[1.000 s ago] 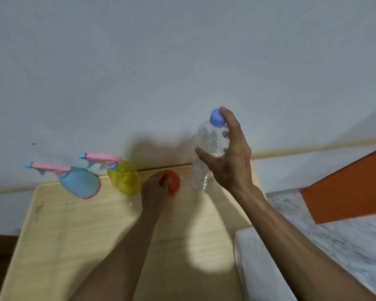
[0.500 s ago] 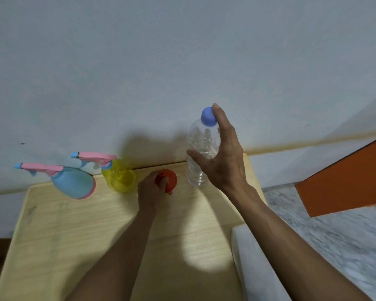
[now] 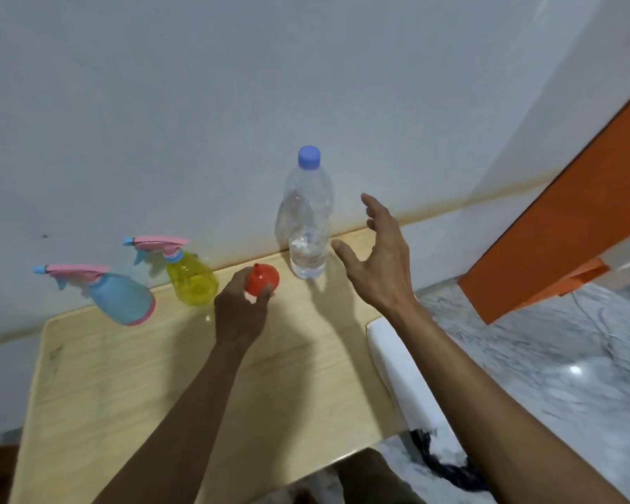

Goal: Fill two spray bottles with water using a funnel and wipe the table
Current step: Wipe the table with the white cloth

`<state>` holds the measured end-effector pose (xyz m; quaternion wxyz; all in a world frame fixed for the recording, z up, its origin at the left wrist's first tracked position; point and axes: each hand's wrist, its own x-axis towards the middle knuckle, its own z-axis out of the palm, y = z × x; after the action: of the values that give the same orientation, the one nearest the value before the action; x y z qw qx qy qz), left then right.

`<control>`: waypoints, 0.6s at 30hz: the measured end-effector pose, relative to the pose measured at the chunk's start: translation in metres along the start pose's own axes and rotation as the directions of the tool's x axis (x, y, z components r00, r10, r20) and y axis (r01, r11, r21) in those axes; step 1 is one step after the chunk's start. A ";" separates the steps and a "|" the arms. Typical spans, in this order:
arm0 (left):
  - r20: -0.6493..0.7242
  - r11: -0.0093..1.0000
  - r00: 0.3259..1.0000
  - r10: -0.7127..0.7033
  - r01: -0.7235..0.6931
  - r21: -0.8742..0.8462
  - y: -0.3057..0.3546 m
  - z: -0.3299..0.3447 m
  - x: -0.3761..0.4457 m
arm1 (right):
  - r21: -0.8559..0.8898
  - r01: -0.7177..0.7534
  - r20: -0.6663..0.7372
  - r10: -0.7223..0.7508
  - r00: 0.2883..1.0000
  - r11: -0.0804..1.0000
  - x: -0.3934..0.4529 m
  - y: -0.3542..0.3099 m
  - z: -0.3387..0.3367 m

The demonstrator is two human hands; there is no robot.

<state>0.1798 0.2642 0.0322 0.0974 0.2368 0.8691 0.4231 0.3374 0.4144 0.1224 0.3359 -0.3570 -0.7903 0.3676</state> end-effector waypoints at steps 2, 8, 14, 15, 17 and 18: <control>0.027 0.998 0.998 0.060 -0.060 -0.006 0.009 0.003 -0.018 | -0.023 -0.086 -0.074 0.085 0.994 0.996 -0.027 0.016 -0.025; 0.291 0.971 0.930 0.227 -0.238 0.003 0.035 0.044 -0.070 | -0.036 -0.430 -0.269 0.405 0.874 0.902 -0.114 0.077 -0.092; 0.539 0.937 0.791 0.290 -0.349 0.009 0.051 0.099 -0.099 | -0.143 -0.573 -0.213 0.541 0.814 0.807 -0.178 0.127 -0.079; 0.565 0.925 0.767 0.304 -0.378 0.016 0.051 0.108 -0.100 | -0.168 -0.581 -0.196 0.551 0.811 0.796 -0.183 0.133 -0.072; 0.610 0.900 0.723 0.325 -0.435 0.036 0.050 0.123 -0.101 | -0.222 -0.596 -0.186 0.566 0.803 0.772 -0.189 0.143 -0.060; 0.628 0.884 0.702 0.336 -0.465 0.048 0.049 0.131 -0.100 | -0.258 -0.604 -0.187 0.574 0.797 0.754 -0.190 0.146 -0.054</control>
<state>0.3317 0.3311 -0.0138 0.2491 0.5514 0.7574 0.2455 0.5252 0.3483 -0.0207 0.1816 -0.6521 -0.6674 0.3105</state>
